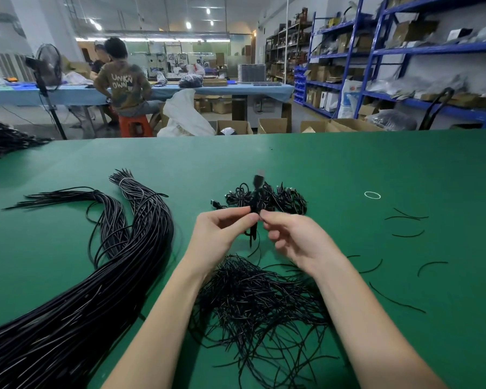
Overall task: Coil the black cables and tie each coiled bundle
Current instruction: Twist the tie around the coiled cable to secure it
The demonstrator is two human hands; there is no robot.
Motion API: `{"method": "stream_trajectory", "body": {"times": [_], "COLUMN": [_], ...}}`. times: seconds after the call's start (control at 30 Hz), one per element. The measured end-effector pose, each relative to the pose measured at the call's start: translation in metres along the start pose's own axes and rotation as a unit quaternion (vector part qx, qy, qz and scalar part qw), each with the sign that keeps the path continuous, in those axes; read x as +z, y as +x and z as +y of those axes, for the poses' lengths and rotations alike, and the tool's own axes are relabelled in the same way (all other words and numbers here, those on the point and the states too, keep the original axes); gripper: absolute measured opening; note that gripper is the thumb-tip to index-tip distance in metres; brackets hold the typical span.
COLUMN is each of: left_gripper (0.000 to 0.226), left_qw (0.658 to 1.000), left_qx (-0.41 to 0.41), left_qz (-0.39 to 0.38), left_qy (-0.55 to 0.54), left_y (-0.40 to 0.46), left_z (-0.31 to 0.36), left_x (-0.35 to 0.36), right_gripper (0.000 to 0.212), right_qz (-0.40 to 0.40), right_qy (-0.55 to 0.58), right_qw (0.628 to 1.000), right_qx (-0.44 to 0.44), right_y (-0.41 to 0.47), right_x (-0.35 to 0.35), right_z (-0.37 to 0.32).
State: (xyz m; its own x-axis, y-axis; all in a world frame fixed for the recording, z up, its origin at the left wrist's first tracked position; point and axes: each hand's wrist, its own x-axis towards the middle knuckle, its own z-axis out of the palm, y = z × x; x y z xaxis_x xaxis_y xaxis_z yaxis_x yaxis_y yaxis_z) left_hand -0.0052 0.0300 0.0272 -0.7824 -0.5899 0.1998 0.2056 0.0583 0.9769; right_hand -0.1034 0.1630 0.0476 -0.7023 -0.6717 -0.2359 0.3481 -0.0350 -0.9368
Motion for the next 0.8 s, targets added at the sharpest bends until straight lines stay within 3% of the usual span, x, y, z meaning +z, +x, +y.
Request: {"method": "stream_trajectory", "body": {"times": [0.07,0.17,0.3,0.43,0.53,0.63,0.7,0.8], "left_gripper": [0.046,0.047,0.040,0.034,0.044,0.044,0.031,0.017], "left_qw": [0.997,0.984,0.973,0.971,0.978,0.992,0.999,0.996], "left_qx": [-0.056,-0.116,-0.145,-0.155,-0.135,-0.062,0.016,0.083], "left_qz": [-0.002,-0.037,-0.055,-0.056,-0.055,-0.040,-0.018,0.005], "left_qy": [-0.058,-0.133,-0.170,-0.172,-0.149,-0.102,-0.036,0.032], "left_y": [0.000,-0.002,-0.003,-0.002,-0.002,-0.002,-0.003,-0.003], "left_z": [-0.001,0.002,0.003,0.000,-0.004,-0.008,-0.011,-0.014], "left_x": [0.001,-0.002,-0.001,-0.004,-0.002,0.004,0.008,0.008], "right_gripper": [0.004,0.015,0.013,0.012,0.010,0.015,0.013,0.009], "right_qz": [0.028,0.074,0.070,0.095,0.090,0.070,0.050,-0.017], "right_qy": [-0.163,-0.362,-0.492,-0.526,-0.485,-0.331,-0.177,0.037], "right_qw": [0.980,0.879,0.790,0.754,0.796,0.908,0.978,0.998], "right_qx": [-0.113,-0.302,-0.359,-0.381,-0.350,-0.245,-0.103,0.051], "right_y": [-0.001,-0.004,-0.009,-0.008,-0.006,-0.001,-0.001,0.000], "right_x": [-0.004,-0.011,-0.010,-0.011,-0.012,-0.009,-0.008,-0.007], "right_z": [-0.005,-0.015,-0.012,-0.010,-0.008,-0.008,-0.008,-0.001]}}
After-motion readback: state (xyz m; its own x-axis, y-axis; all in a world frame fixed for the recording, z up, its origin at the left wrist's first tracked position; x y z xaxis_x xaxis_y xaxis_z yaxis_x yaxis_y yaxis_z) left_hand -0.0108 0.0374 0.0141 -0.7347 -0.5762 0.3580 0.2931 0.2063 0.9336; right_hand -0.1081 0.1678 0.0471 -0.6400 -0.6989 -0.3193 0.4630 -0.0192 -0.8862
